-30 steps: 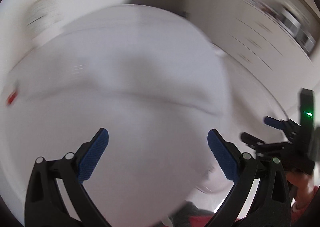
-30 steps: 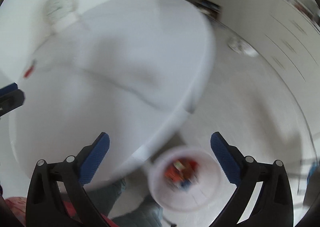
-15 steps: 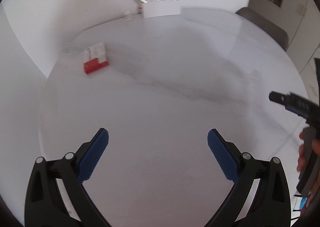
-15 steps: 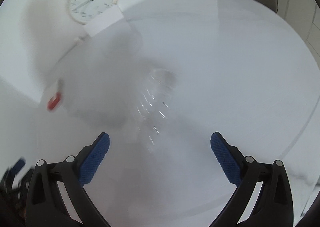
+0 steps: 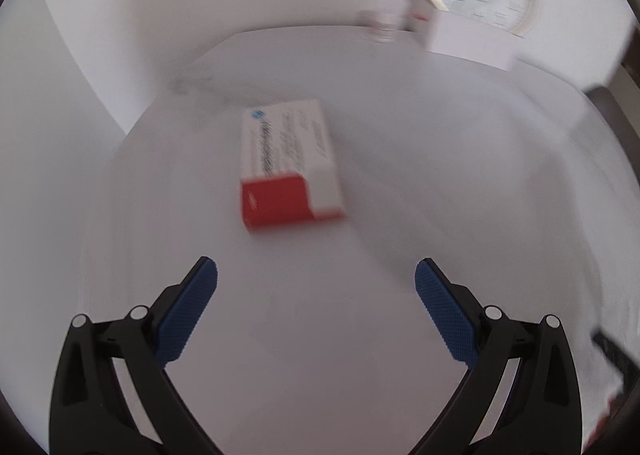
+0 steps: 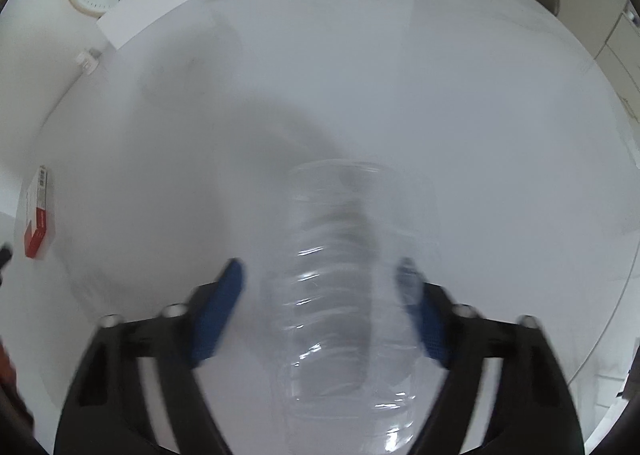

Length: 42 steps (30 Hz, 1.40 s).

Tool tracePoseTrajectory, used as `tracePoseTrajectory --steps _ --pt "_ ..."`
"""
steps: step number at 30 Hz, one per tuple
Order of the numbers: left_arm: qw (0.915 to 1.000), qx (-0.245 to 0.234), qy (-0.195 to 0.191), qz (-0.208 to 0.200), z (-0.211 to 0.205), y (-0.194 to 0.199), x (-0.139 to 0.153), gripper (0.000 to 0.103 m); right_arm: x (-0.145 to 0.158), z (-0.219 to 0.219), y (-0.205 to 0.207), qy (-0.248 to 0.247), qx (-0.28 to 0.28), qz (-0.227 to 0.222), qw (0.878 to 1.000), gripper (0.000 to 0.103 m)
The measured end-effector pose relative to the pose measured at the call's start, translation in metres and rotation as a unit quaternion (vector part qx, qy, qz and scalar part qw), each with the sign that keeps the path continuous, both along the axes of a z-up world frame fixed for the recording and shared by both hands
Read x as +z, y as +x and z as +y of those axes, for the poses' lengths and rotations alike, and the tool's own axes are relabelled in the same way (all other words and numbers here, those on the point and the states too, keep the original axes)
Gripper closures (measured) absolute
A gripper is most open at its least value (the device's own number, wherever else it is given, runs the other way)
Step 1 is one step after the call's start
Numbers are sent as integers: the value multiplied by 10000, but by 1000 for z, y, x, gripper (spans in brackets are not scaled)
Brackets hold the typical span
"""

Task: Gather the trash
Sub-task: 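Grasp the clear plastic bottle with the right gripper while the left grasps the red-white medicine box, then carry the bottle and medicine box over the bin and open both grippers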

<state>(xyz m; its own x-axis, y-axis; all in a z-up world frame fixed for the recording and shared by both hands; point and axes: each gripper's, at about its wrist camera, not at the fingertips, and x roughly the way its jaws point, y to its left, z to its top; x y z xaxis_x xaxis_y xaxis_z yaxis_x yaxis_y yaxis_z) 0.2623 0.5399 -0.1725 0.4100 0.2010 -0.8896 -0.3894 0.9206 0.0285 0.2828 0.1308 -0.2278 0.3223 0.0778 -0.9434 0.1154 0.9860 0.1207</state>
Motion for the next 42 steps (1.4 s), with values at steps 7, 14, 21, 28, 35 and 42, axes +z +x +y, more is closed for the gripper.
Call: tracePoseTrajectory --steps 7,14,21,28,35,42 --pt "9981 508 -279 199 55 61 -34 8 5 6 0 31 230 34 9997 41" --pt "9942 777 -510 537 72 93 -68 8 12 6 -3 98 284 7 9995 41" --pt "9955 777 -398 371 74 102 -67 23 24 -2 -13 195 362 -72 9991 41" --pt "9984 391 -152 387 53 91 -44 24 37 -10 -27 382 415 -229 9981 41" --pt "9990 -340 -220 162 -12 27 19 24 69 -38 -76 534 424 -539 9962 41" --pt "9889 -1423 -431 -35 -125 -48 64 24 101 -97 -164 525 213 -820 9950 41"
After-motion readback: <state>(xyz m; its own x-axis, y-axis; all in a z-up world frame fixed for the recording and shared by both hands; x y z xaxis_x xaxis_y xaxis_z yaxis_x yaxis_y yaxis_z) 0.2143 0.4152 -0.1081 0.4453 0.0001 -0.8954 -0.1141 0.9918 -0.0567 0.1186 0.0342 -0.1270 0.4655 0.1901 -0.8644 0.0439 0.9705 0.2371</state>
